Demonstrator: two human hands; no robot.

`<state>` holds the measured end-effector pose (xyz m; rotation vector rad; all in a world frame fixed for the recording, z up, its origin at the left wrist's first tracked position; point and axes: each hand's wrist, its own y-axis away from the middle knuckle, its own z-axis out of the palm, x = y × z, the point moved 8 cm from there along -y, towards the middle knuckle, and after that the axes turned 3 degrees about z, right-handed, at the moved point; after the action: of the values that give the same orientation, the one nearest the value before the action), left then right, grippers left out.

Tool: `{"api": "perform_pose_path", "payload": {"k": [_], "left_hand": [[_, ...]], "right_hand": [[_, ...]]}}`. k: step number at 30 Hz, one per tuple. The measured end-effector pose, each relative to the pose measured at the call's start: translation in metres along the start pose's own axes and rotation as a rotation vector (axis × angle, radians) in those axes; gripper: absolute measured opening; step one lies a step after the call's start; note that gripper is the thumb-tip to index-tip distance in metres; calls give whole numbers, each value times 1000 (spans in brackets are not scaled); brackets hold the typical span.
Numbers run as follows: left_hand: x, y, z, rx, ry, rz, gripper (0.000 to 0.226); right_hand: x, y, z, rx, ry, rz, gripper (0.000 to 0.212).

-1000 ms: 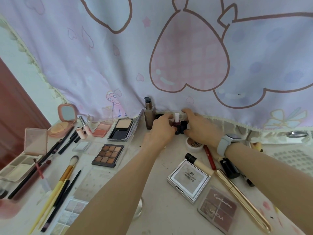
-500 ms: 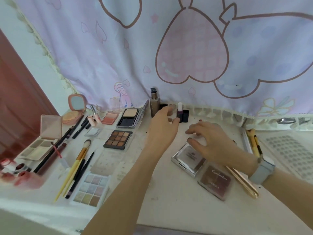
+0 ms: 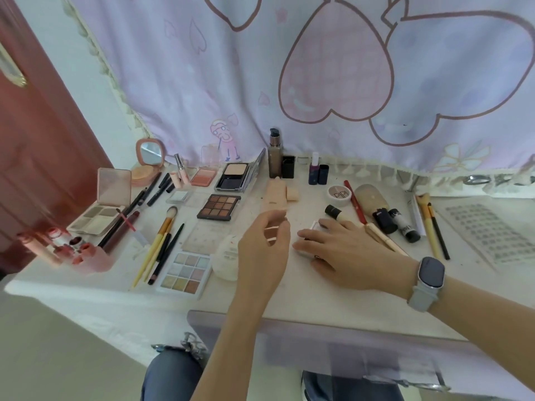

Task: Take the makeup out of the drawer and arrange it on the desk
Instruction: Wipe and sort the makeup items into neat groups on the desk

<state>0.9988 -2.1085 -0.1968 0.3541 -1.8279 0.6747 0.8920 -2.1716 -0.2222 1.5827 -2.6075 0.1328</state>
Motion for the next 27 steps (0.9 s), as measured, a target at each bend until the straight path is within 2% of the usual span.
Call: {"api": "perform_pose_path", "payload": {"k": [5, 8, 10, 13, 15, 18, 20, 22, 24, 27], "left_hand": [[-8, 16, -7, 20, 31, -59, 17], [-8, 27, -14, 60, 110, -94, 21], [-2, 32, -13, 45, 157, -81, 23], [-3, 37, -5, 27, 256, -142, 19], [-11, 42, 6, 1, 390, -290, 15], [-17, 54, 39, -106, 778, -572, 33], [-14, 58, 55, -120, 984, -665, 43], [-12, 55, 56, -79, 1057, -630, 40], [-10, 50, 52, -64, 1026, -556, 37], [-9, 45, 48, -146, 857, -509, 34]], "right_hand": [[9, -2, 1, -91, -155, 150, 46], [13, -6, -8, -36, -276, 198, 40], [21, -5, -20, 84, -517, 262, 35], [40, 6, -40, 419, -959, 400, 30], [45, 16, -40, 561, -1208, 481, 28], [36, 27, -35, 668, -1404, 495, 29], [26, 35, -38, 695, -1347, 457, 32], [19, 42, -43, 672, -1197, 408, 35], [14, 49, -43, 595, -996, 334, 33], [12, 56, -42, 470, -681, 281, 32]]}}
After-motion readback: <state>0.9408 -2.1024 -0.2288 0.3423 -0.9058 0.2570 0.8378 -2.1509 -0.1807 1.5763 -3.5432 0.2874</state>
